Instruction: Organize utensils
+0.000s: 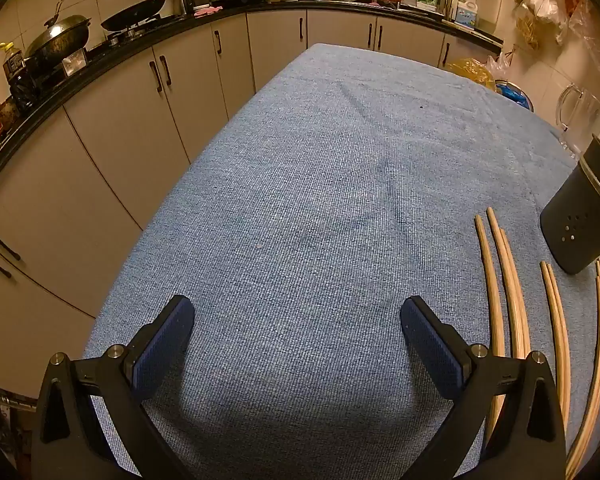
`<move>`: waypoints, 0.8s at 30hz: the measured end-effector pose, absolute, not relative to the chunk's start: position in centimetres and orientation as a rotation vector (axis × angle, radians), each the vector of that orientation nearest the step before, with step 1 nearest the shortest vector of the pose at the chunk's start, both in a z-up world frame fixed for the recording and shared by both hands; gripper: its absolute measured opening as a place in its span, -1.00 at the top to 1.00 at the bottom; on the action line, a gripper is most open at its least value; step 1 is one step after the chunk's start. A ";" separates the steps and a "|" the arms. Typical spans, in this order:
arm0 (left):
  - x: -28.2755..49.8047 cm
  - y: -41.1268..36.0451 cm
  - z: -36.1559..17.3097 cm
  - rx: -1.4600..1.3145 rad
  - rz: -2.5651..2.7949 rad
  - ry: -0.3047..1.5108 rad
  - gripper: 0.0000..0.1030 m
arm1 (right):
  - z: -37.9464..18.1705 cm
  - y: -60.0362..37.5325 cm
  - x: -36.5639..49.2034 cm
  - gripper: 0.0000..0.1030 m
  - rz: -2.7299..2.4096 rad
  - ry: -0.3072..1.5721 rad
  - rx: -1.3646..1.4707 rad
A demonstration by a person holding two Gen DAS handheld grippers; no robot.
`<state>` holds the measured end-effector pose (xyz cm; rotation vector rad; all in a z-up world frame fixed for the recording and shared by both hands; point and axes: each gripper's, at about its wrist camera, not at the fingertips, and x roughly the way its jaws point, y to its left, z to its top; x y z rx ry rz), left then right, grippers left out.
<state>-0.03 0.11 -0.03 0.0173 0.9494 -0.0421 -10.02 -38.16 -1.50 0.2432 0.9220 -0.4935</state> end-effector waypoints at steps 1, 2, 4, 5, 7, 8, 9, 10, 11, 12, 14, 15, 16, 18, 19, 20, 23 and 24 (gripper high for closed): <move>-0.1 0.2 -0.1 0.018 -0.041 0.949 -1.00 | -1.5 -38.2 -10.0 -1.00 -0.492 0.930 0.246; -0.1 0.3 -0.1 0.017 -0.041 0.949 -1.00 | -1.5 -38.2 -10.0 -1.00 -0.491 0.934 0.250; -0.2 0.6 -0.2 0.018 -0.041 0.949 -1.00 | -1.5 -38.0 -10.0 -1.00 -0.491 0.933 0.249; -0.2 0.5 -0.1 0.025 -0.037 0.949 -1.00 | -1.5 -37.9 -9.9 -1.00 -0.492 0.934 0.247; -0.4 -0.1 0.0 0.032 -0.037 0.950 -1.00 | -1.4 -37.8 -9.9 -1.00 -0.490 0.933 0.250; -0.8 0.0 0.1 0.038 -0.030 0.949 -1.00 | -1.4 -37.7 -9.8 -1.00 -0.482 0.943 0.248; -1.1 0.2 0.2 0.039 -0.022 0.950 -1.00 | -1.4 -38.4 -9.9 -1.00 -0.453 0.973 0.259; -1.7 0.4 0.3 0.034 -0.019 0.956 -1.00 | -1.2 -38.3 -10.0 -0.99 -0.438 1.007 0.256; -1.9 0.4 0.2 0.031 -0.020 0.964 -1.00 | -1.0 -38.1 -10.4 -0.99 -0.435 1.033 0.255; -2.3 0.5 0.4 0.030 -0.018 0.971 -1.00 | -0.7 -37.9 -11.0 -0.99 -0.434 1.045 0.257; -3.2 0.3 1.2 0.030 -0.022 0.976 -1.00 | 0.9 -37.5 -12.8 -0.99 -0.427 1.031 0.272; -4.0 0.4 1.9 0.032 -0.026 0.960 -1.00 | 1.7 -37.2 -13.5 -0.99 -0.421 1.016 0.279; -4.8 0.4 2.6 0.030 -0.036 0.943 -1.00 | 2.6 -36.5 -14.7 -0.99 -0.417 0.990 0.284; -6.6 0.2 4.2 0.030 -0.070 0.914 -1.00 | 4.3 -34.8 -17.0 -0.99 -0.391 0.966 0.295; -7.3 0.1 4.9 0.038 -0.086 0.901 -1.00 | 4.9 -34.0 -17.7 -0.99 -0.371 0.964 0.304; -8.3 -0.1 5.9 0.051 -0.100 0.880 -1.00 | 5.6 -33.1 -18.6 -0.99 -0.354 0.958 0.309; -10.6 -0.8 8.6 0.085 -0.159 0.829 -1.00 | 7.4 -30.3 -21.2 -0.99 -0.309 0.943 0.316; -11.3 -0.9 9.5 0.089 -0.188 0.815 -1.00 | 8.2 -29.3 -21.5 -0.99 -0.276 0.942 0.315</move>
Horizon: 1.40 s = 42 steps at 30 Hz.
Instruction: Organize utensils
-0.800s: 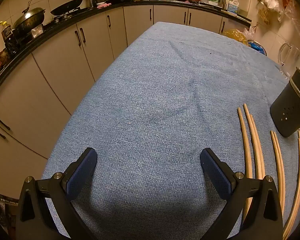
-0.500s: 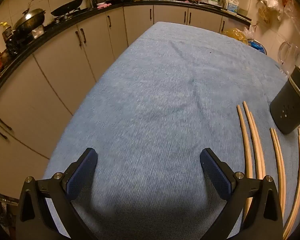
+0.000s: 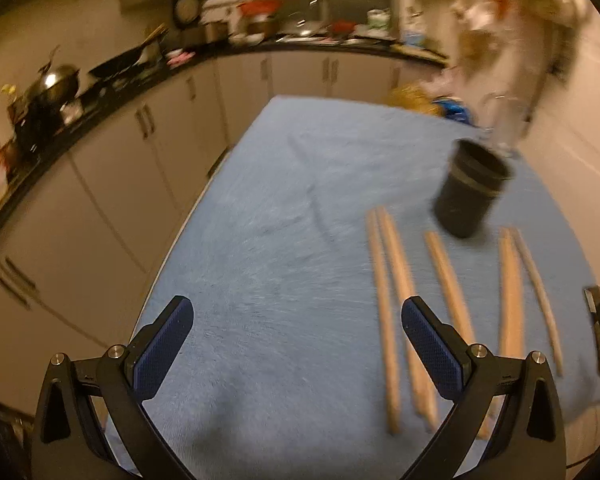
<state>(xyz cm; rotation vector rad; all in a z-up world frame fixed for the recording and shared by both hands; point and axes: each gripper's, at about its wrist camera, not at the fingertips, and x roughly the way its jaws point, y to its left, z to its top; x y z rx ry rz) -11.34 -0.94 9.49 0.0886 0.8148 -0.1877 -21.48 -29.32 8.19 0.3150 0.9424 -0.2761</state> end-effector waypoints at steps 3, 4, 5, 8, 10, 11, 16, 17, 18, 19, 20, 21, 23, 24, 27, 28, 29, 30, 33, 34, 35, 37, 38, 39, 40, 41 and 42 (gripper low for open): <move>-13.2 -2.1 11.4 0.109 -0.259 0.775 -1.00 | 10.0 -26.6 -22.6 -0.98 -0.197 0.916 0.264; -14.0 -2.5 11.8 0.120 -0.280 0.772 -1.00 | 10.5 -26.1 -22.4 -0.98 -0.187 0.906 0.251; -14.3 -2.6 11.9 0.128 -0.291 0.766 -1.00 | 11.0 -25.7 -22.3 -0.98 -0.181 0.887 0.244; -14.9 -3.4 12.4 0.164 -0.325 0.751 -1.00 | 11.7 -25.6 -22.1 -0.98 -0.156 0.854 0.270; -15.0 -3.5 12.7 0.178 -0.340 0.743 -1.00 | 12.2 -25.3 -22.9 -0.98 -0.146 0.847 0.289; -14.9 -3.4 12.7 0.179 -0.346 0.742 -1.00 | 12.3 -25.1 -22.9 -0.98 -0.149 0.845 0.284; -14.8 -3.6 12.6 0.189 -0.352 0.753 -1.00 | 12.9 -24.1 -23.2 -0.98 -0.149 0.840 0.274; -14.7 -3.6 12.7 0.192 -0.355 0.754 -1.00 | 12.9 -23.9 -23.2 -0.97 -0.149 0.842 0.273; -14.7 -3.6 12.8 0.195 -0.357 0.755 -1.00 | 12.9 -23.7 -23.1 -0.97 -0.150 0.846 0.270; -14.6 -3.5 12.8 0.198 -0.359 0.755 -1.00 | 13.0 -23.6 -23.1 -0.97 -0.152 0.849 0.268; -14.6 -3.5 12.9 0.200 -0.360 0.755 -1.00 | 13.0 -23.6 -23.2 -0.97 -0.151 0.848 0.269; -14.6 -3.3 12.9 0.202 -0.361 0.757 -1.00 | 13.0 -23.6 -23.2 -0.97 -0.149 0.847 0.272; -14.7 -3.3 12.9 0.202 -0.360 0.756 -1.00 | 13.1 -23.5 -23.3 -0.96 -0.146 0.845 0.272; -14.7 -3.2 13.0 0.204 -0.358 0.756 -1.00 | 13.2 -23.4 -23.3 -0.96 -0.145 0.844 0.269; -14.7 -2.9 13.1 0.204 -0.355 0.756 -1.00 | 13.4 -23.0 -23.2 -0.96 -0.139 0.840 0.260; -14.7 -2.7 13.1 0.206 -0.355 0.756 -1.00 | 13.5 -23.0 -23.2 -0.96 -0.140 0.839 0.259; -14.8 -2.6 13.2 0.207 -0.353 0.755 -1.00 | 13.4 -22.9 -23.2 -0.95 -0.139 0.838 0.260; -14.8 -2.6 13.2 0.207 -0.351 0.755 -1.00 | 13.5 -22.8 -23.2 -0.95 -0.138 0.837 0.260; -14.8 -2.4 13.2 0.203 -0.345 0.759 -1.00 | 13.6 -22.6 -23.2 -0.93 -0.131 0.840 0.257; -14.8 -2.3 13.2 0.203 -0.342 0.758 -1.00 | 13.7 -22.5 -23.2 -0.92 -0.127 0.841 0.254; -14.9 -2.3 13.2 0.201 -0.341 0.759 -1.00 | 13.8 -22.4 -23.1 -0.91 -0.124 0.842 0.250; -14.9 -2.2 13.2 0.202 -0.340 0.759 -1.00 | 13.9 -22.3 -23.2 -0.91 -0.119 0.841 0.247; -14.9 -2.2 13.2 0.203 -0.339 0.760 -1.00 | 13.9 -22.3 -23.2 -0.90 -0.117 0.842 0.247; -14.9 -2.2 13.2 0.203 -0.338 0.762 -1.00 | 13.9 -22.4 -23.2 -0.90 -0.115 0.842 0.245; -14.9 -2.1 13.2 0.203 -0.338 0.763 -1.00 | 13.9 -22.4 -23.2 -0.89 -0.115 0.844 0.245; -15.0 -2.1 13.3 0.203 -0.338 0.763 -1.00 | 13.9 -22.5 -23.2 -0.87 -0.116 0.846 0.245; -15.0 -2.0 13.3 0.204 -0.338 0.763 -1.00 | 13.9 -22.5 -23.2 -0.87 -0.116 0.847 0.247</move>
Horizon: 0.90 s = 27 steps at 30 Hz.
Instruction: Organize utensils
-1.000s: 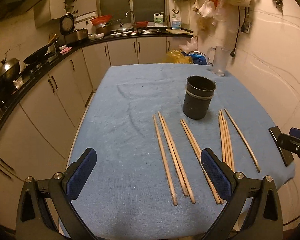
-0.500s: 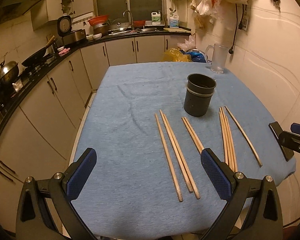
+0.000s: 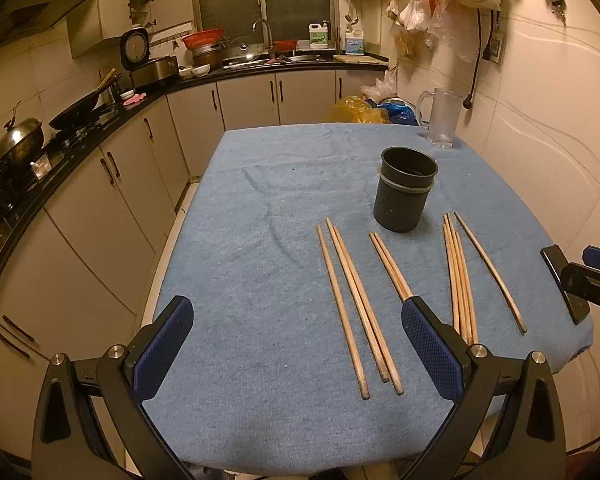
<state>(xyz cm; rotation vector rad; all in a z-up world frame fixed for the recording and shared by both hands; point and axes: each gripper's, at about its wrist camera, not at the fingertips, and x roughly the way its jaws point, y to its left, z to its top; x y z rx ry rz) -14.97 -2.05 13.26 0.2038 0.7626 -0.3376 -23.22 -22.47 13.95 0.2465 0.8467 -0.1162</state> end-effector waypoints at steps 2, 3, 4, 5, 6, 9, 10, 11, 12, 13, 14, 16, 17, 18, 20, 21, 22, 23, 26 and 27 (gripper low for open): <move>-15.0 -2.0 13.3 0.202 -0.339 0.763 -1.00 | 14.0 -22.5 -23.3 -0.86 -0.118 0.846 0.248; -15.0 -2.0 13.3 0.203 -0.338 0.764 -1.00 | 14.0 -22.5 -23.3 -0.86 -0.118 0.846 0.249; -15.0 -2.0 13.3 0.206 -0.336 0.764 -1.00 | 14.0 -22.5 -23.3 -0.86 -0.116 0.846 0.251; -15.0 -2.0 13.3 0.206 -0.336 0.765 -1.00 | 14.0 -22.5 -23.3 -0.86 -0.114 0.846 0.251; -15.0 -1.9 13.3 0.205 -0.336 0.766 -1.00 | 14.0 -22.5 -23.3 -0.86 -0.113 0.848 0.250; -15.1 -1.8 13.3 0.206 -0.332 0.768 -1.00 | 14.0 -22.5 -23.3 -0.85 -0.110 0.852 0.251; -15.1 -1.8 13.3 0.205 -0.332 0.770 -1.00 | 14.0 -22.5 -23.3 -0.85 -0.110 0.853 0.252; -15.2 -1.7 13.2 0.205 -0.332 0.771 -1.00 | 14.0 -22.5 -23.3 -0.85 -0.110 0.854 0.252; -15.2 -1.7 13.2 0.206 -0.331 0.772 -1.00 | 13.9 -22.5 -23.2 -0.85 -0.109 0.854 0.252; -15.2 -1.7 13.2 0.207 -0.330 0.772 -1.00 | 13.9 -22.5 -23.2 -0.85 -0.109 0.855 0.252; -15.2 -1.7 13.2 0.207 -0.330 0.773 -1.00 | 13.9 -22.5 -23.2 -0.85 -0.110 0.855 0.252; -15.3 -1.7 13.2 0.208 -0.331 0.771 -1.00 | 13.9 -22.5 -23.2 -0.84 -0.109 0.855 0.252; -15.3 -1.7 13.2 0.210 -0.330 0.770 -1.00 | 13.8 -22.5 -23.2 -0.83 -0.108 0.855 0.252; -15.3 -1.6 13.1 0.208 -0.331 0.771 -1.00 | 13.8 -22.4 -23.2 -0.83 -0.107 0.855 0.253; -15.3 -1.7 13.2 0.206 -0.331 0.770 -1.00 | 13.8 -22.4 -23.2 -0.83 -0.107 0.854 0.252; -15.3 -1.7 13.1 0.207 -0.332 0.770 -1.00 | 13.8 -22.4 -23.2 -0.83 -0.107 0.854 0.252; -15.3 -1.8 13.1 0.207 -0.332 0.772 -1.00 | 13.7 -22.4 -23.1 -0.83 -0.108 0.856 0.252; -15.3 -1.8 13.1 0.208 -0.332 0.774 -1.00 | 13.7 -22.4 -23.1 -0.82 -0.108 0.858 0.251; -15.3 -1.7 13.0 0.209 -0.335 0.780 -1.00 | 13.6 -22.2 -23.0 -0.82 -0.107 0.863 0.252; -15.2 -1.7 13.0 0.210 -0.335 0.781 -1.00 | 13.6 -22.1 -23.0 -0.82 -0.107 0.864 0.250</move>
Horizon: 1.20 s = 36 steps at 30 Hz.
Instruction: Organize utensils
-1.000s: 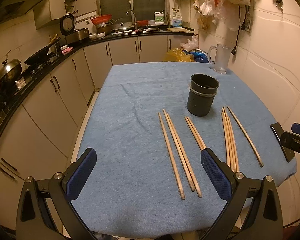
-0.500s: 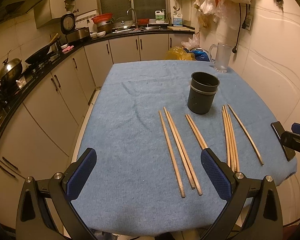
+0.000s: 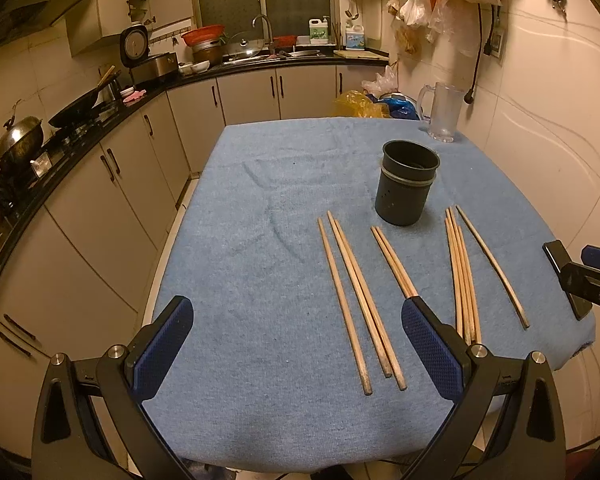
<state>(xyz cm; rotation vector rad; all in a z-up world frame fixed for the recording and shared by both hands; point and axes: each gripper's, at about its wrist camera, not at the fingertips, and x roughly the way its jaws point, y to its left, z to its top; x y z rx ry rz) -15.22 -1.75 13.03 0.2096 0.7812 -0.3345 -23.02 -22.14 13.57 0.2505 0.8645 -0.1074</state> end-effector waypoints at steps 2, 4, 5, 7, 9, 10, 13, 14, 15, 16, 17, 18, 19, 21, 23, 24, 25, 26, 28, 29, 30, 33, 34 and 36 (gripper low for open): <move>-15.1 -1.8 13.0 0.209 -0.336 0.784 -1.00 | 13.5 -22.1 -23.0 -0.81 -0.108 0.867 0.251; -14.9 -1.8 13.0 0.209 -0.338 0.787 -1.00 | 13.4 -22.1 -23.0 -0.81 -0.108 0.871 0.251; -14.8 -1.8 13.1 0.209 -0.339 0.788 -1.00 | 13.4 -22.1 -22.9 -0.81 -0.108 0.873 0.251; -14.6 -1.9 13.0 0.209 -0.341 0.790 -1.00 | 13.4 -22.2 -22.9 -0.81 -0.109 0.877 0.252; -14.5 -2.0 13.0 0.209 -0.342 0.791 -1.00 | 13.3 -22.4 -22.8 -0.81 -0.110 0.879 0.253; -14.5 -2.0 12.9 0.209 -0.343 0.793 -1.00 | 13.3 -22.5 -22.7 -0.81 -0.110 0.880 0.254; -14.1 -2.2 12.7 0.210 -0.345 0.803 -1.00 | 13.1 -22.8 -22.6 -0.80 -0.114 0.890 0.260; -13.7 -2.1 12.4 0.207 -0.344 0.815 -1.00 | 13.0 -23.0 -22.5 -0.80 -0.116 0.896 0.265; -13.4 -1.9 12.2 0.200 -0.339 0.829 -1.00 | 12.8 -23.3 -22.4 -0.79 -0.120 0.902 0.272; -13.0 -1.7 12.0 0.187 -0.332 0.845 -1.00 | 12.7 -23.7 -22.3 -0.76 -0.126 0.907 0.280; -12.5 -1.4 11.7 0.171 -0.326 0.862 -1.00 | 12.6 -24.2 -22.2 -0.73 -0.132 0.913 0.289; -11.8 -1.1 11.5 0.152 -0.320 0.883 -1.00 | 12.5 -24.8 -22.0 -0.71 -0.142 0.919 0.298; -11.3 -0.7 11.2 0.135 -0.313 0.902 -1.00 | 12.3 -25.5 -21.8 -0.70 -0.153 0.930 0.314; -9.8 0.0 10.5 0.092 -0.300 0.944 -0.94 | 11.9 -26.7 -21.4 -0.62 -0.152 0.946 0.353; -8.8 0.2 9.9 0.069 -0.293 0.978 -0.82 | 11.5 -27.9 -20.7 -0.46 -0.149 0.967 0.387; -8.2 0.2 9.6 0.055 -0.296 0.999 -0.70 | 11.2 -28.5 -20.2 -0.40 -0.150 0.981 0.395; -7.6 0.1 9.3 0.044 -0.301 1.019 -0.53 | 11.1 -28.9 -19.9 -0.24 -0.148 0.990 0.407; -7.0 -0.1 8.7 0.034 -0.310 1.049 -0.47 | 10.8 -29.4 -19.5 -0.13 -0.143 1.001 0.423; -6.2 -0.5 8.0 0.016 -0.326 1.089 -0.26 | 10.2 -30.4 -18.5 0.04 -0.126 1.035 0.447; -5.5 -1.0 7.6 0.005 -0.340 1.115 -0.17 | 9.9 -30.9 -17.9 0.20 -0.119 1.047 0.461; -5.2 -1.3 7.3 0.004 -0.351 1.129 -0.04 | 9.6 -31.7 -17.1 0.23 -0.118 1.062 0.478; -3.8 -2.9 6.7 -0.003 -0.397 1.180 0.23 | 8.6 -33.1 -15.2 0.37 -0.125 1.098 0.506; -3.4 -3.4 6.5 -0.010 -0.411 1.196 0.25 | 8.2 -33.7 -14.4 0.38 -0.123 1.109 0.520; -2.4 -4.3 5.8 -0.020 -0.425 1.232 0.25 | 7.4 -34.3 -12.7 0.38 -0.113 1.144 0.528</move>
